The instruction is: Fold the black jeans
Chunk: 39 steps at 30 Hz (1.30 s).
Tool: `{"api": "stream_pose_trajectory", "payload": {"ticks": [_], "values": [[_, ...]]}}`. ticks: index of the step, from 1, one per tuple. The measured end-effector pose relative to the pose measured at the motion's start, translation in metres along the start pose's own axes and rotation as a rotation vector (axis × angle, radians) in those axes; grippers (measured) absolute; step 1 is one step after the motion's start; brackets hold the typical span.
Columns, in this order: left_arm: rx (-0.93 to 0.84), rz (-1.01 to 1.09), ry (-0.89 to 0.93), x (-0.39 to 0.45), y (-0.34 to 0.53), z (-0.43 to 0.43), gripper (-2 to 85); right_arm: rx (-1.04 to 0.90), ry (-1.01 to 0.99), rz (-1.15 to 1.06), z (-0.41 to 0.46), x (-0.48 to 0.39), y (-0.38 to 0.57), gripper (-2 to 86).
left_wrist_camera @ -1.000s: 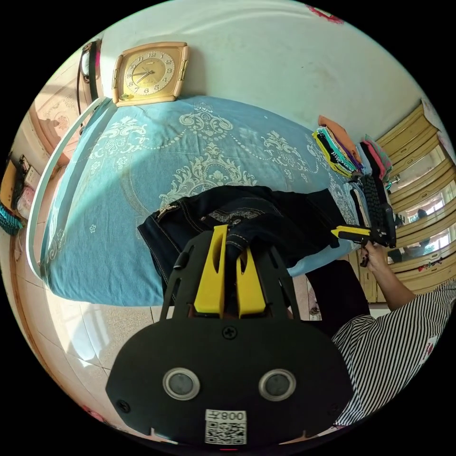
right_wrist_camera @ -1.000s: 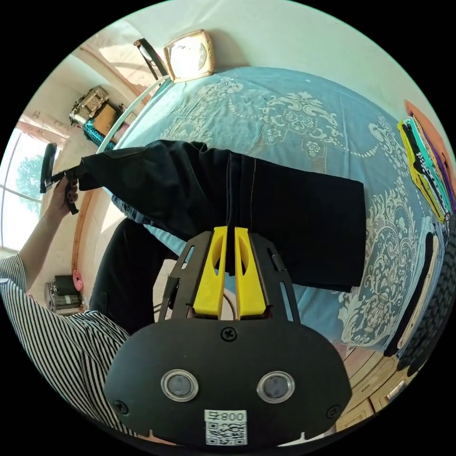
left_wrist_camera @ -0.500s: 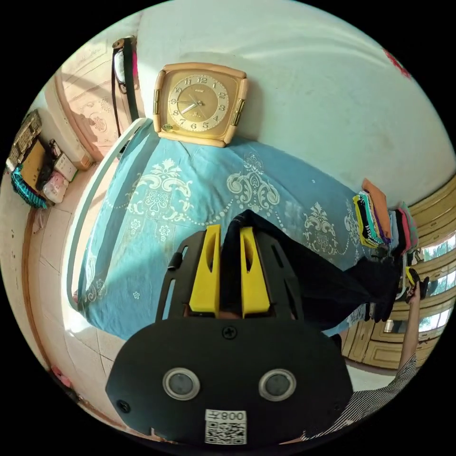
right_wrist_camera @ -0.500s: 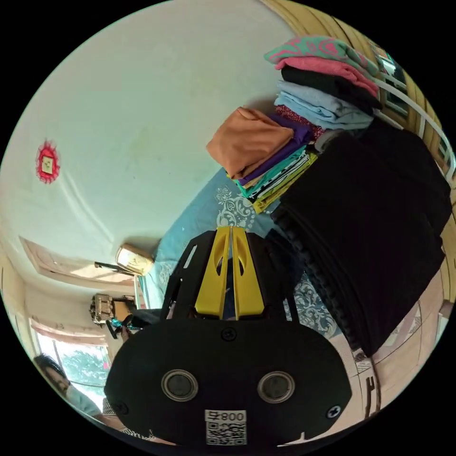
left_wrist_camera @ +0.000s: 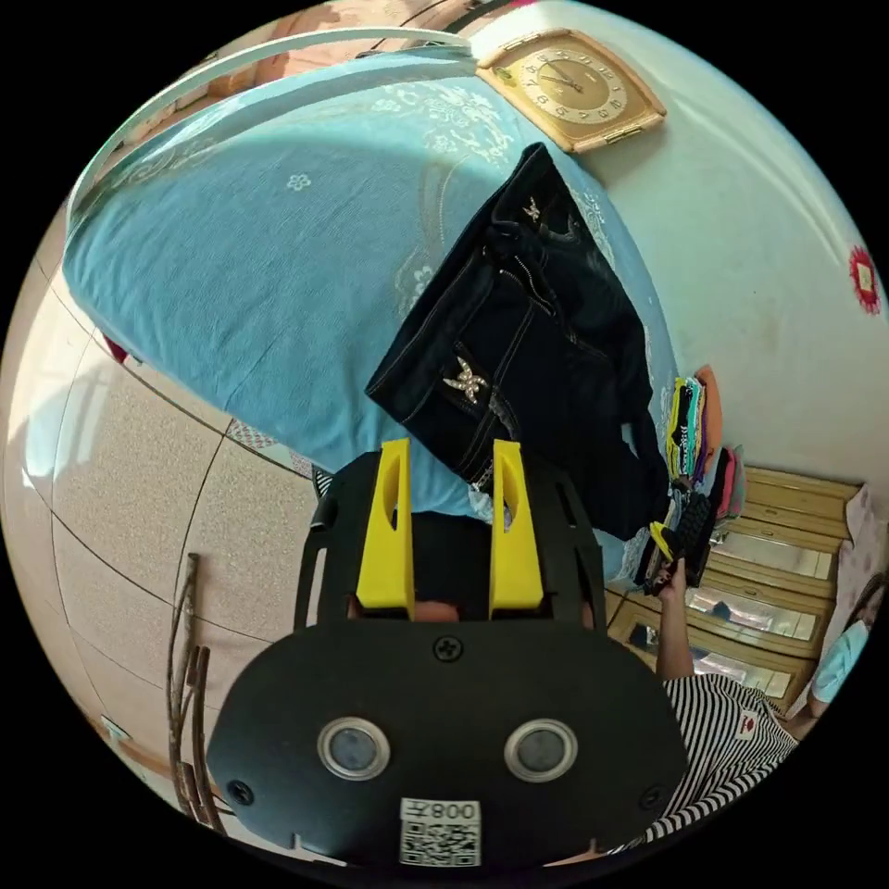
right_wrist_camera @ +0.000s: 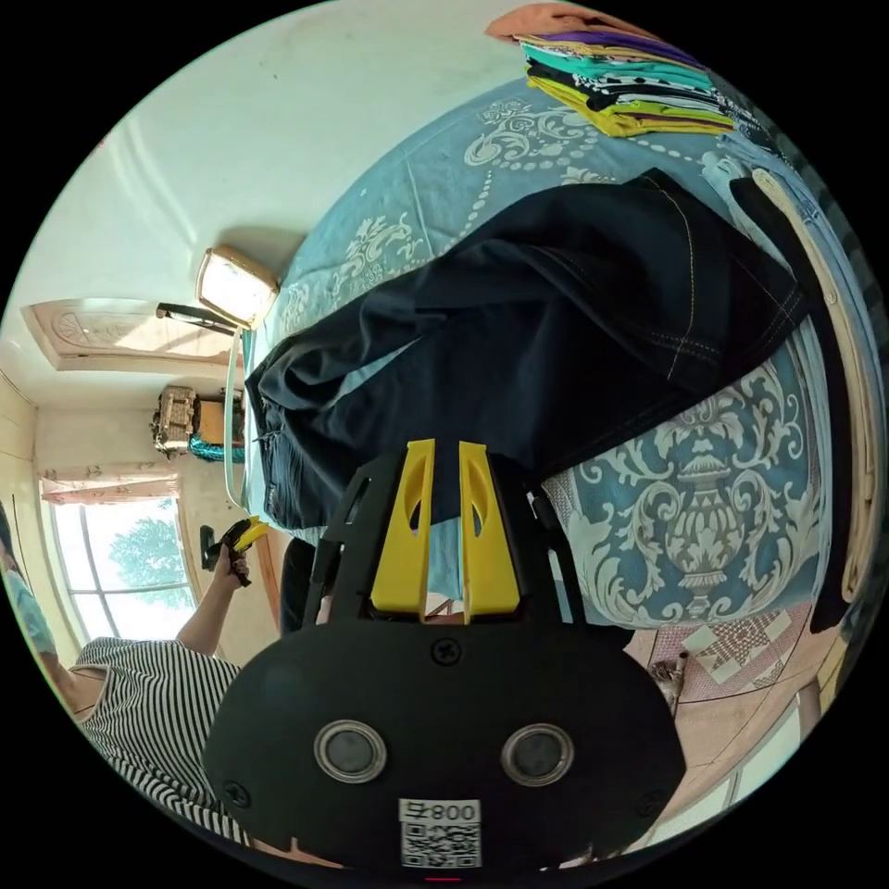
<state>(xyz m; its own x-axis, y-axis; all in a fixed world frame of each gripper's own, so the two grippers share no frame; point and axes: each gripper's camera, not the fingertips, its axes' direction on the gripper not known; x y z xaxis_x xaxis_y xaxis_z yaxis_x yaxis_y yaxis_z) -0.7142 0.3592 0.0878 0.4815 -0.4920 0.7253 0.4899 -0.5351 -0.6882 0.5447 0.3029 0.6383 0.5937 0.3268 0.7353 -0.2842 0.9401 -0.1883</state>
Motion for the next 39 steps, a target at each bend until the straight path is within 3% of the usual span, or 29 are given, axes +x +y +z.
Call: {"api": "stream_pose_trajectory", "payload": {"ticks": [6, 10, 17, 39], "values": [[0.043, -0.099, 0.252, -0.038, -0.019, 0.026, 12.4, 0.040, 0.047, 0.150, -0.025, 0.060, 0.027, 7.9], [0.033, -0.116, 0.258, -0.049, -0.035, 0.040, 11.5, 0.098, -0.008, 0.252, -0.042, 0.099, 0.039, 8.7], [0.054, -0.203, 0.433, -0.083, -0.039, 0.060, 9.8, 0.210, -0.120, 0.396, -0.064, 0.162, 0.047, 9.3], [0.128, -0.042, 0.376, -0.055, -0.055, 0.055, 3.5, 0.244, -0.305, 0.527, -0.074, 0.234, 0.088, 1.5]]}}
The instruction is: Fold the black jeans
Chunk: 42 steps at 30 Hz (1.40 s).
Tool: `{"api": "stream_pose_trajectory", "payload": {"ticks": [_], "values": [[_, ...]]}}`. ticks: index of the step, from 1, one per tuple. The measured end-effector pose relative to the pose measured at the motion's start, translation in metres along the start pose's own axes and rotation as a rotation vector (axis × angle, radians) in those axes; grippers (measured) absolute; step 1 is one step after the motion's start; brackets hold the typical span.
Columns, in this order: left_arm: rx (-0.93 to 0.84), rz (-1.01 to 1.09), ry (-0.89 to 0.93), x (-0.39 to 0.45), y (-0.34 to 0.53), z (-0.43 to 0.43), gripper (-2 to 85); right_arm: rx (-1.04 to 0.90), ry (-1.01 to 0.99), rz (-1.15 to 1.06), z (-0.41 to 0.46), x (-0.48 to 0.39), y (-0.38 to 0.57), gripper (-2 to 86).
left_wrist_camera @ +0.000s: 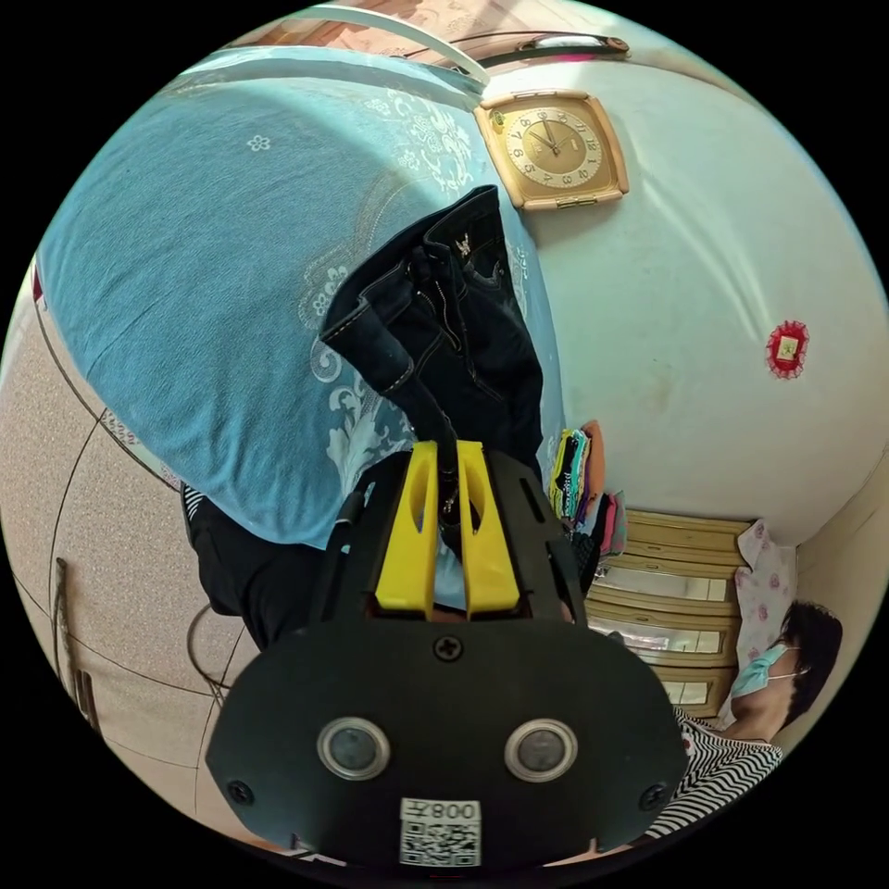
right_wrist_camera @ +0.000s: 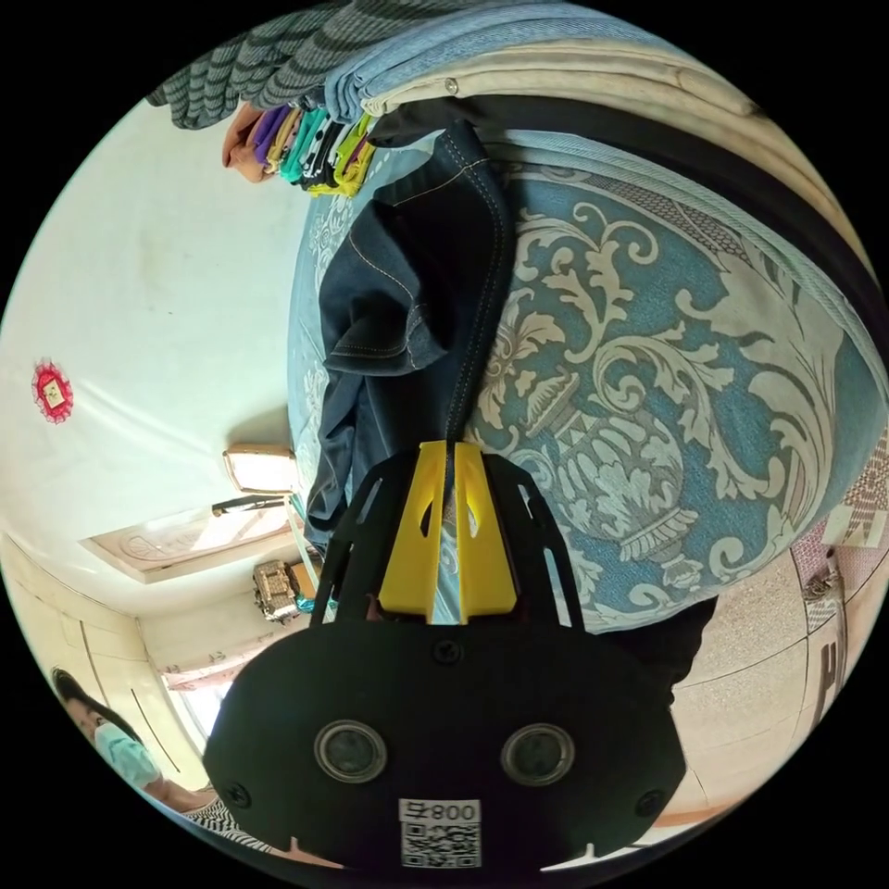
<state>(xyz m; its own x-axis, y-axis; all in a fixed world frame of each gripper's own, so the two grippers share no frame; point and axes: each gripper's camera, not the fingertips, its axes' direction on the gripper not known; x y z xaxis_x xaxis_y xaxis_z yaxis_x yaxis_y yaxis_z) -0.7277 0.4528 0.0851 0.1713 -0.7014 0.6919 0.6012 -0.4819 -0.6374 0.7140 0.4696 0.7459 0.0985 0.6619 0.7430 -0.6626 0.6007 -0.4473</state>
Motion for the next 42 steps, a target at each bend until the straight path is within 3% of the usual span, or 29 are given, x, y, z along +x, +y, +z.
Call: {"api": "stream_pose_trajectory", "payload": {"ticks": [13, 22, 26, 32, 35, 38, 42], "values": [[0.094, 0.053, 0.086, 0.041, 0.016, 0.004, 3.4, 0.014, -0.098, -0.107, -0.026, -0.023, 0.058, 0.7], [0.149, 0.085, 0.112, 0.076, 0.031, -0.004, 3.5, -0.008, -0.086, -0.180, -0.030, -0.054, 0.148, 0.5], [0.132, 0.064, 0.066, 0.083, 0.039, 0.004, 3.6, -0.056, -0.001, -0.153, -0.016, -0.048, 0.193, 0.5], [0.100, -0.035, -0.183, 0.101, 0.057, 0.035, 3.7, -0.034, 0.025, -0.021, 0.004, -0.040, 0.227, 0.6], [0.137, -0.024, -0.273, 0.124, 0.067, 0.041, 3.4, 0.010, 0.076, -0.108, 0.002, -0.073, 0.245, 1.5], [0.130, 0.031, -0.247, 0.157, 0.070, 0.059, 3.9, 0.052, 0.183, -0.312, 0.011, -0.135, 0.262, 4.5], [-0.030, 0.234, -0.246, 0.232, 0.063, 0.127, 6.0, 0.010, 0.456, -0.647, 0.061, -0.231, 0.291, 8.8]]}}
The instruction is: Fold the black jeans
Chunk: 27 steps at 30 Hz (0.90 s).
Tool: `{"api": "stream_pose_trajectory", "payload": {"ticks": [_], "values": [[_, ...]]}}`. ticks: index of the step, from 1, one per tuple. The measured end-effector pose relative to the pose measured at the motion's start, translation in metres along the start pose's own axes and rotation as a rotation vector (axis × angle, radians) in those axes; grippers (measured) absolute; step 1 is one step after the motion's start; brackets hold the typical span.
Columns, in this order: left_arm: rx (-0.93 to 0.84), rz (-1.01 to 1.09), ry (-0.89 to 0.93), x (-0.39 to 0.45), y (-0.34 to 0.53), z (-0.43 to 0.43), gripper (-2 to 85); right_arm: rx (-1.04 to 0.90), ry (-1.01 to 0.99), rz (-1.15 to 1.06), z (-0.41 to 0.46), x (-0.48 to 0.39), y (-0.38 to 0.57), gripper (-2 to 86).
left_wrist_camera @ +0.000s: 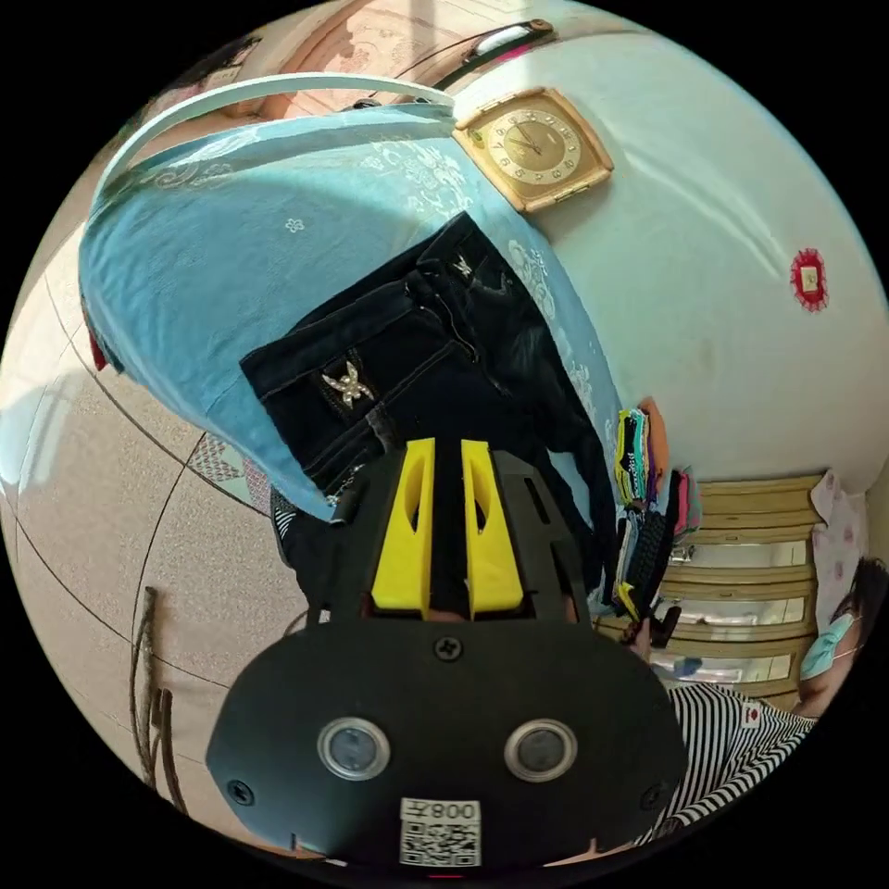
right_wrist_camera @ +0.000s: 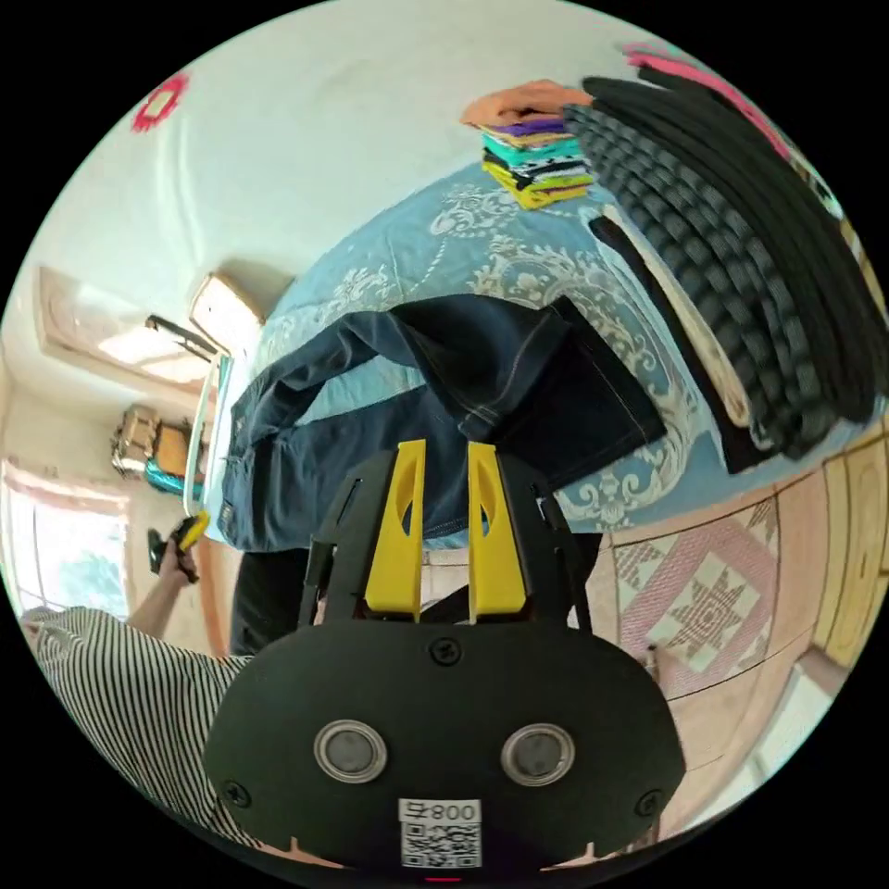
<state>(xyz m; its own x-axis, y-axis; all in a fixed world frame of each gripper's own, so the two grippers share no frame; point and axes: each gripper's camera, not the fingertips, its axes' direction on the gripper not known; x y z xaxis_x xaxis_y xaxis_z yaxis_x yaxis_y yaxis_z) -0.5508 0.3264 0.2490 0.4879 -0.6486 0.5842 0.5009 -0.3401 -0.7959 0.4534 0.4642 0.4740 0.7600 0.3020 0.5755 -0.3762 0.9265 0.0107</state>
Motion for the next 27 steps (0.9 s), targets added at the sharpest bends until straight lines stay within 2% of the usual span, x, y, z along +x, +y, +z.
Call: {"api": "stream_pose_trajectory", "payload": {"ticks": [5, 9, 11, 19, 23, 27], "values": [[-0.173, 0.268, 0.118, 0.122, -0.033, 0.085, 7.1, -0.100, 0.292, -0.275, 0.034, -0.090, -0.020, 10.0], [-0.272, 0.404, 0.176, 0.222, -0.052, 0.154, 7.1, -0.194, 0.541, -0.390, 0.067, -0.136, -0.031, 5.4], [-0.303, 0.468, 0.161, 0.260, -0.057, 0.177, 7.0, -0.222, 0.585, -0.414, 0.072, -0.150, -0.037, 2.6], [-0.341, 0.779, -0.071, 0.404, -0.066, 0.245, 8.2, -0.196, 0.561, -0.444, 0.030, -0.204, -0.068, 0.6], [-0.354, 0.962, -0.281, 0.474, -0.069, 0.285, 9.5, -0.131, 0.584, -0.484, 0.002, -0.238, -0.084, 0.5], [-0.386, 1.029, -0.505, 0.521, -0.070, 0.331, 7.9, -0.091, 0.580, -0.507, -0.016, -0.265, -0.100, 0.4]]}}
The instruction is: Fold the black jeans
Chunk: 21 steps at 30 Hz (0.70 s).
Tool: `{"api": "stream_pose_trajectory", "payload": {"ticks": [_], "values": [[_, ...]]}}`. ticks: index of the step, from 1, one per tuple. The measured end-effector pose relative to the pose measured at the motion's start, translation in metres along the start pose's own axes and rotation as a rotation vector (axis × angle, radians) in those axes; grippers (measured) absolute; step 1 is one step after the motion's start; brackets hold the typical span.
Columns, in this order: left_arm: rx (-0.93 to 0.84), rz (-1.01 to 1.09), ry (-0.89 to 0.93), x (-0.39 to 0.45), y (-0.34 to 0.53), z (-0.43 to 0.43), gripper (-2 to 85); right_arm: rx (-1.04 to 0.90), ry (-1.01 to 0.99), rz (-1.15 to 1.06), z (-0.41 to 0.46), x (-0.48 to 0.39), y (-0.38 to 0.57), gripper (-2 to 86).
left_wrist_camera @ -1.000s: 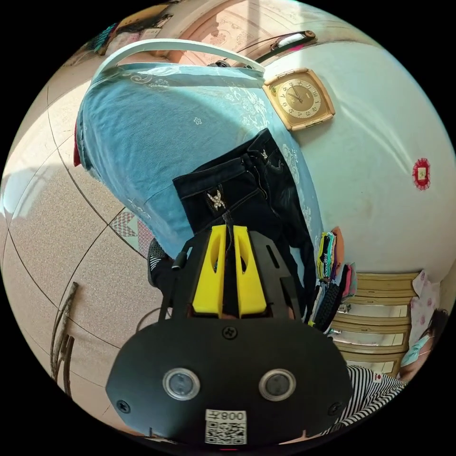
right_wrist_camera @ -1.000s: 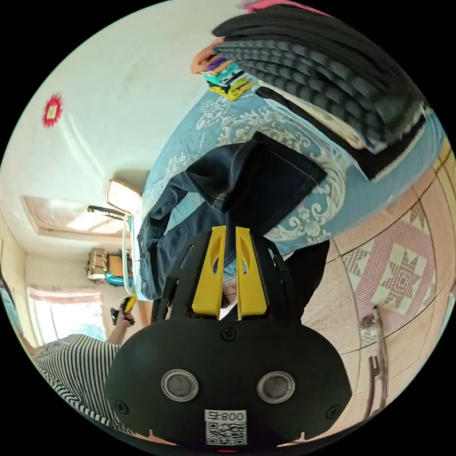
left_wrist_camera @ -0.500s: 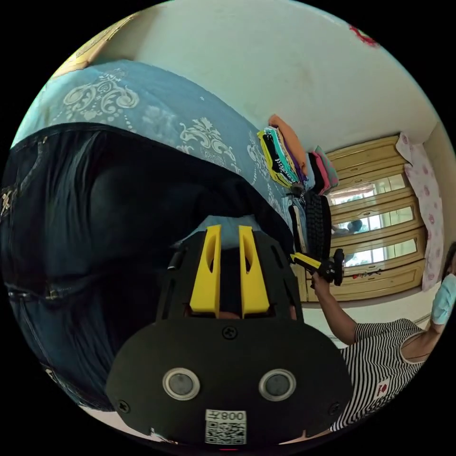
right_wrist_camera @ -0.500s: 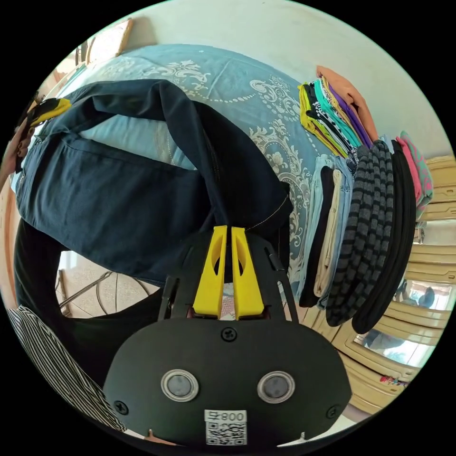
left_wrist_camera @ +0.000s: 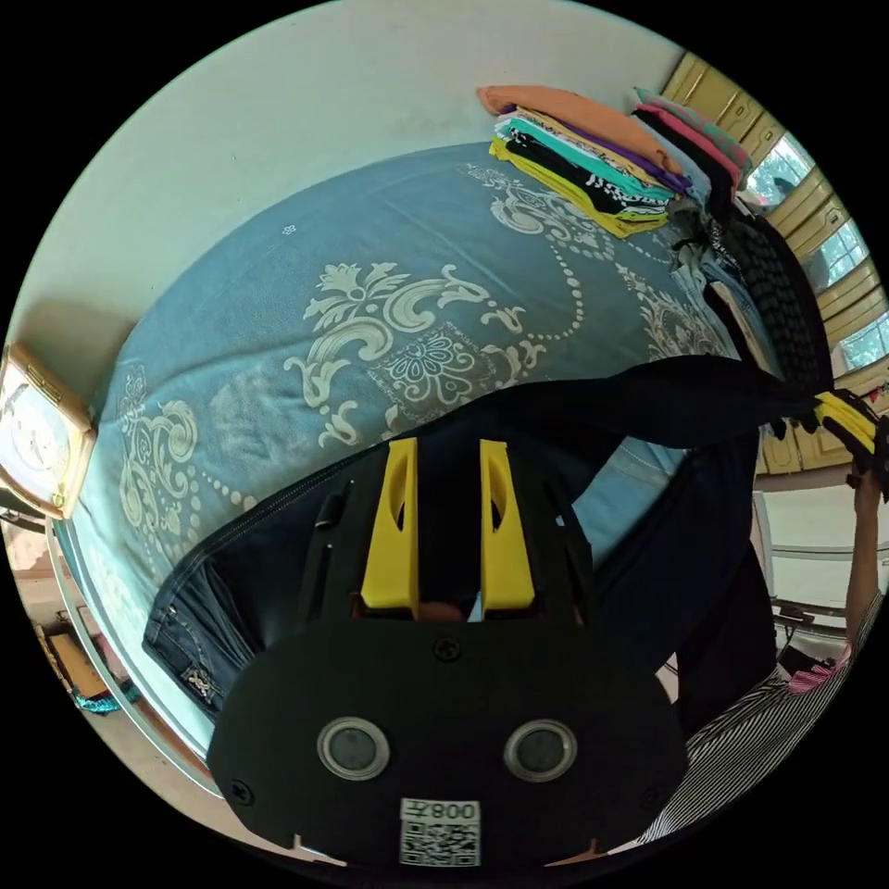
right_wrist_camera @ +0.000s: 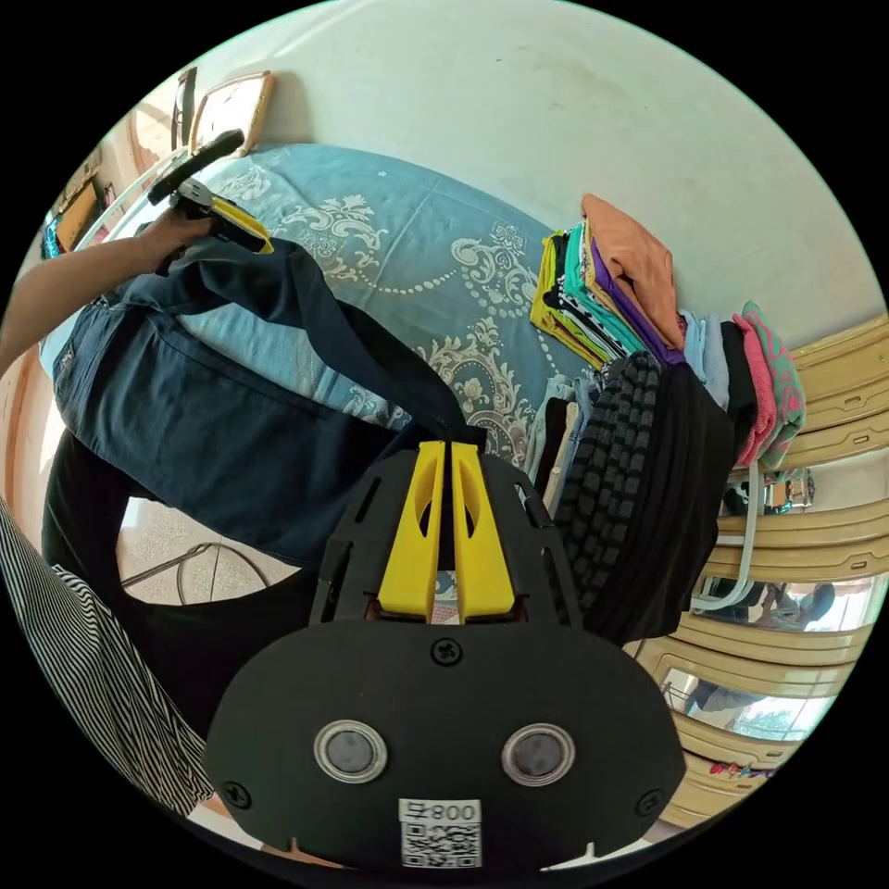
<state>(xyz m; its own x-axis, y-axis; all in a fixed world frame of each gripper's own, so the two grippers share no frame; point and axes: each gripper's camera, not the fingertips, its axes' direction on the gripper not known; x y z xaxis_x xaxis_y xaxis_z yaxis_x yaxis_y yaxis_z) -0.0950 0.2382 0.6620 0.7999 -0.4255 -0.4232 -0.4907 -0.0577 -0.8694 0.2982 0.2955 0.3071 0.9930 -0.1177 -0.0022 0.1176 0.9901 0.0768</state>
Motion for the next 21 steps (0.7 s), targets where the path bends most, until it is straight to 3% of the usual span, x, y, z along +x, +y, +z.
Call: {"api": "stream_pose_trajectory", "payload": {"ticks": [5, 16, 19, 21], "values": [[-0.069, 0.028, -0.048, 0.022, -0.040, 0.006, 1.4, 0.019, -0.017, -0.011, -0.023, 0.002, -0.019, 0.4], [0.256, 0.024, 0.032, 0.037, -0.071, -0.077, 0.0, 0.218, -0.040, 0.057, -0.119, 0.070, -0.068, 0.4], [0.171, -0.078, 0.076, 0.026, -0.109, -0.073, 0.1, 0.035, -0.103, 0.036, -0.101, 0.120, -0.138, 0.6], [0.091, -0.164, -0.018, 0.018, -0.133, -0.062, 0.3, -0.028, 0.003, 0.153, -0.080, 0.170, -0.192, 1.2]]}}
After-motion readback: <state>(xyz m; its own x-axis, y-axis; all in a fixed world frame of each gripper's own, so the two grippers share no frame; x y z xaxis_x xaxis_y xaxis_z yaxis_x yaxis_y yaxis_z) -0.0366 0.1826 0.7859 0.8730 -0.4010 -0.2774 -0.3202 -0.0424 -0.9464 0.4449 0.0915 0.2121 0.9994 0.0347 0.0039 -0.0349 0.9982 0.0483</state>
